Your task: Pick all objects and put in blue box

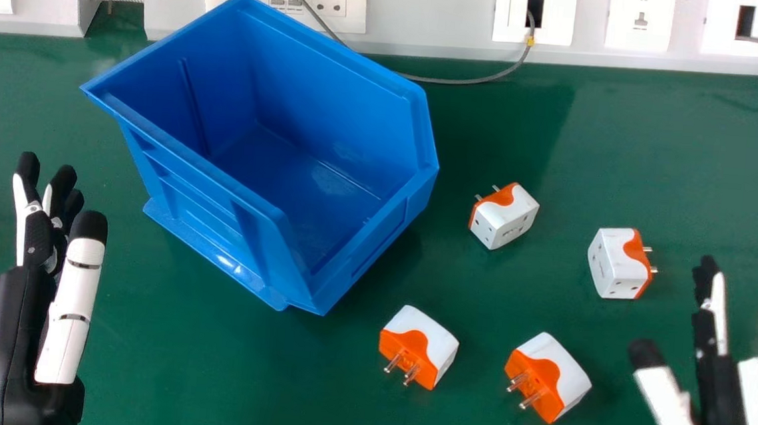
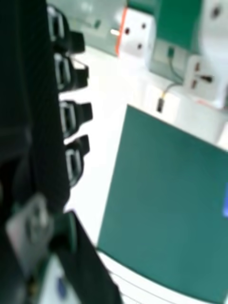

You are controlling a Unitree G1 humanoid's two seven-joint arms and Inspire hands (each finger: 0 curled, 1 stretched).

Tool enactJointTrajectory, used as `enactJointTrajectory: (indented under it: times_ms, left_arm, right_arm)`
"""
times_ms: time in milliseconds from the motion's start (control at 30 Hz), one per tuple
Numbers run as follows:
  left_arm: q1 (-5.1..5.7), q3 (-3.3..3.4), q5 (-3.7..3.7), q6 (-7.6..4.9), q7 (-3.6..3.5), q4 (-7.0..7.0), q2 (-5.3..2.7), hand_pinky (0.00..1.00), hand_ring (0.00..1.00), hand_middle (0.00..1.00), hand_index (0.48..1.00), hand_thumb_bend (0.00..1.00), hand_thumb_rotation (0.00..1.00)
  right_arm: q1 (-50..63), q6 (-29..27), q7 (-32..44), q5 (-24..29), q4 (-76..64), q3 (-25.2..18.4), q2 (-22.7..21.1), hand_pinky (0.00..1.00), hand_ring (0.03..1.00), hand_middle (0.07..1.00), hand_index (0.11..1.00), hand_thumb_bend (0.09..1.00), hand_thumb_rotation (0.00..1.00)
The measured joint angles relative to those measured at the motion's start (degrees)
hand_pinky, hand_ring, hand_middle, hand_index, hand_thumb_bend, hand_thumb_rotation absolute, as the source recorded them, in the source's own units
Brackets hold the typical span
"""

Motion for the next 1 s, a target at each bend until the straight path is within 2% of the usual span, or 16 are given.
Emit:
enactJointTrajectory:
  times_ms: [67,233,400,667,1000]
  left_arm:
    - [0.03,0.01,-0.02,0.00,-0.37,0.09,0.05,1.00,1.00,1.00,0.994,0.44,0.86]
    - [-0.06,0.07,0.03,-0.01,-0.48,0.42,0.06,1.00,1.00,1.00,0.993,0.45,0.87]
    - [-0.14,0.07,-0.60,0.02,-0.69,0.46,0.06,1.00,1.00,1.00,0.995,0.49,0.86]
    - [-0.04,0.07,0.11,0.05,-0.46,0.44,0.09,1.00,1.00,1.00,0.990,0.49,0.87]
    - [0.44,0.09,0.06,0.09,-0.55,0.32,0.27,1.00,1.00,1.00,0.992,0.50,0.88]
  right_arm:
    - [0.5,-0.1,-2.4,-3.1,0.2,1.0,-0.5,0.97,1.000,1.000,1.000,0.715,1.00]
    - [1.0,-0.2,-7.0,-7.5,1.7,3.4,-1.8,0.96,0.999,1.000,1.000,0.703,0.99]
    - [1.1,0.8,-10.4,-10.4,1.8,5.6,-2.3,0.93,0.990,1.000,1.000,0.726,0.96]
    - [0.3,3.6,-17.3,-15.6,2.3,9.6,-2.9,0.88,0.969,0.993,0.998,0.722,0.89]
    - [-1.6,10.2,-24.9,-21.2,4.1,14.9,-4.0,0.82,0.941,0.978,0.988,0.742,0.87]
